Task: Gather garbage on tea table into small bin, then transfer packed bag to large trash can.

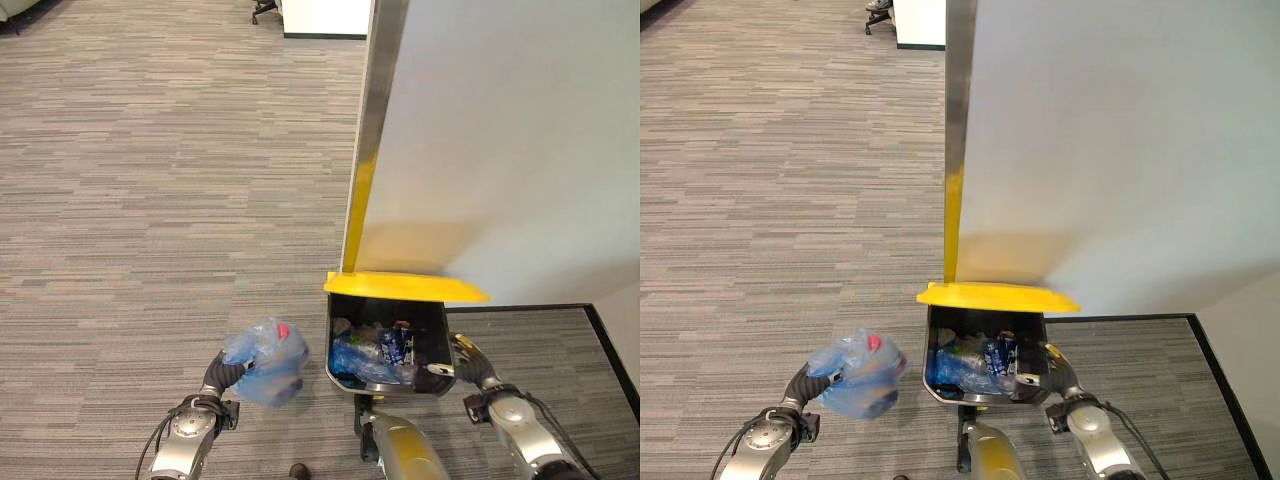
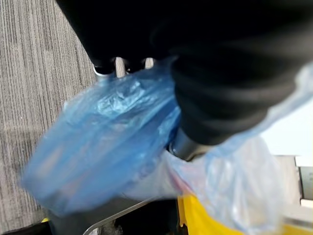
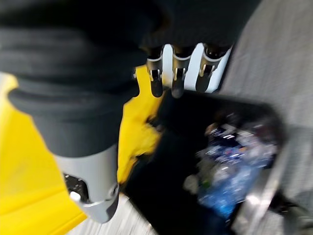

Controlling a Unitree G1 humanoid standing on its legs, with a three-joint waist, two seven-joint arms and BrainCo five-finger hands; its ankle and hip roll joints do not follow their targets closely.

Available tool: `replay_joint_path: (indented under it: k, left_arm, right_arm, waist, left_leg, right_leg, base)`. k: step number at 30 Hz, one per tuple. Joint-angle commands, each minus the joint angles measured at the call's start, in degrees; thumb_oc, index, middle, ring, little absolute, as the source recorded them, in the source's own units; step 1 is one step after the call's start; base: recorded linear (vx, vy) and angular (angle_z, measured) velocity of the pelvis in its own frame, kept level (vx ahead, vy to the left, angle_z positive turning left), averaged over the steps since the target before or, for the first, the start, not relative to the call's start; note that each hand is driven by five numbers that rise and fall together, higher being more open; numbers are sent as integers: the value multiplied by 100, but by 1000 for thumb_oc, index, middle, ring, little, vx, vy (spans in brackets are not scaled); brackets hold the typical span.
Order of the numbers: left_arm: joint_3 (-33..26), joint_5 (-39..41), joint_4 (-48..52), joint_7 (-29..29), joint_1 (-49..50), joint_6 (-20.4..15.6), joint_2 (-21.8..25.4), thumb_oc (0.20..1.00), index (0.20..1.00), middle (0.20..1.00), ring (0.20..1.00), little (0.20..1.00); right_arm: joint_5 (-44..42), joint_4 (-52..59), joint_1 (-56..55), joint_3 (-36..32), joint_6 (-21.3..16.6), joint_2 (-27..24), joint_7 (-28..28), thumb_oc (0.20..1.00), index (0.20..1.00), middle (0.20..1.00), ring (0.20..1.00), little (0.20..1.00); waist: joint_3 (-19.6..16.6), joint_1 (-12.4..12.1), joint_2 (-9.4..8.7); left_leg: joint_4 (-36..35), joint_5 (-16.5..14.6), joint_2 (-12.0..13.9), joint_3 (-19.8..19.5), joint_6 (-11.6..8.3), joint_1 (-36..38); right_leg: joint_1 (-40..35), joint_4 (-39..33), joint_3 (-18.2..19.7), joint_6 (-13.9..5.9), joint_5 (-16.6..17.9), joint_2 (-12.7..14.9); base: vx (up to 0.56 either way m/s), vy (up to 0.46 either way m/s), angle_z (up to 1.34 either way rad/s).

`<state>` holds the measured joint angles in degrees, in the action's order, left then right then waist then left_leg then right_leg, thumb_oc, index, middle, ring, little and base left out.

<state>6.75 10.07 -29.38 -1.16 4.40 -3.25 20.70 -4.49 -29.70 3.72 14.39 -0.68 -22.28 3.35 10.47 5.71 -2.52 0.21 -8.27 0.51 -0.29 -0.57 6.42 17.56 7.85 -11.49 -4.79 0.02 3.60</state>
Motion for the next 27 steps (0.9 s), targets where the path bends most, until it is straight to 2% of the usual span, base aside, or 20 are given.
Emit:
replay_joint_path:
  k: [1, 7, 9, 14, 20, 22, 27]
  left_arm:
    - [-16, -66, 404, -25, -232, -441, 372, 200, 200, 200, 200, 200]
    - [399, 162, 517, -80, -792, -563, 518, 200, 200, 200, 200, 200]
    - [755, 243, 633, -54, -1160, -628, 578, 200, 200, 200, 200, 200]
    - [1206, 229, 834, 58, -1552, -670, 618, 200, 200, 200, 200, 200]
    - [1865, 133, 1236, 202, -2074, -731, 541, 200, 200, 200, 200, 200]
    - [2155, 158, 1366, 238, -2385, -759, 384, 200, 200, 200, 200, 200]
    - [2461, 105, 1368, 138, -3049, -801, 185, 200, 200, 200, 200, 200]
  right_arm:
    - [52, 131, 787, 222, -263, -10, 45, 1000, 1000, 1000, 1000, 1000]
    - [-83, 85, 1882, 594, -286, -135, 198, 1000, 1000, 1000, 1000, 1000]
    - [-141, -71, 2438, 718, -280, -291, 284, 1000, 1000, 1000, 1000, 1000]
    - [-207, -331, 2931, 837, -262, -453, 334, 1000, 1000, 1000, 1000, 1000]
    - [-337, -750, 3436, 955, -264, -521, 411, 1000, 1000, 1000, 1000, 1000]
    - [-341, -861, 3590, 1026, -262, -555, 431, 1000, 1000, 1000, 1000, 1000]
    - [-333, -950, 3828, 1154, -274, -611, 446, 1000, 1000, 1000, 1000, 1000]
  waist:
    - [61, -189, -149]
    - [218, -304, -181]
    - [320, -316, -229]
    - [363, -307, -306]
    - [401, -243, -384]
    - [407, -175, -404]
    - [407, -43, -405]
  left_leg:
    - [513, -1078, -546, 2, 174, 453]
    - [652, -1093, -575, -25, 167, 260]
    - [823, -1122, -574, -35, 149, 119]
    - [1028, -1186, -570, -11, 136, -25]
    - [1053, -1211, -581, 103, 158, -67]
    - [1018, -1226, -596, 149, 171, -29]
    - [923, -1227, -613, 212, 176, 45]
  right_leg:
    - [271, -862, 100, -486, 1184, 195]
    - [404, -816, 86, -463, 1197, 257]
    - [462, -786, 137, -461, 1200, 282]
    - [498, -791, 193, -464, 1236, 278]
    - [532, -798, 281, -517, 1273, 214]
    - [534, -794, 337, -543, 1285, 193]
    - [579, -768, 423, -569, 1310, 168]
  base:
    - [-8, -16, 9]
    - [-17, -10, 10]
    - [-47, -26, 9]
    - [-21, -24, 13]
    - [-28, -1, -4]
    - [-11, 13, -17]
    - [-11, 23, -12]
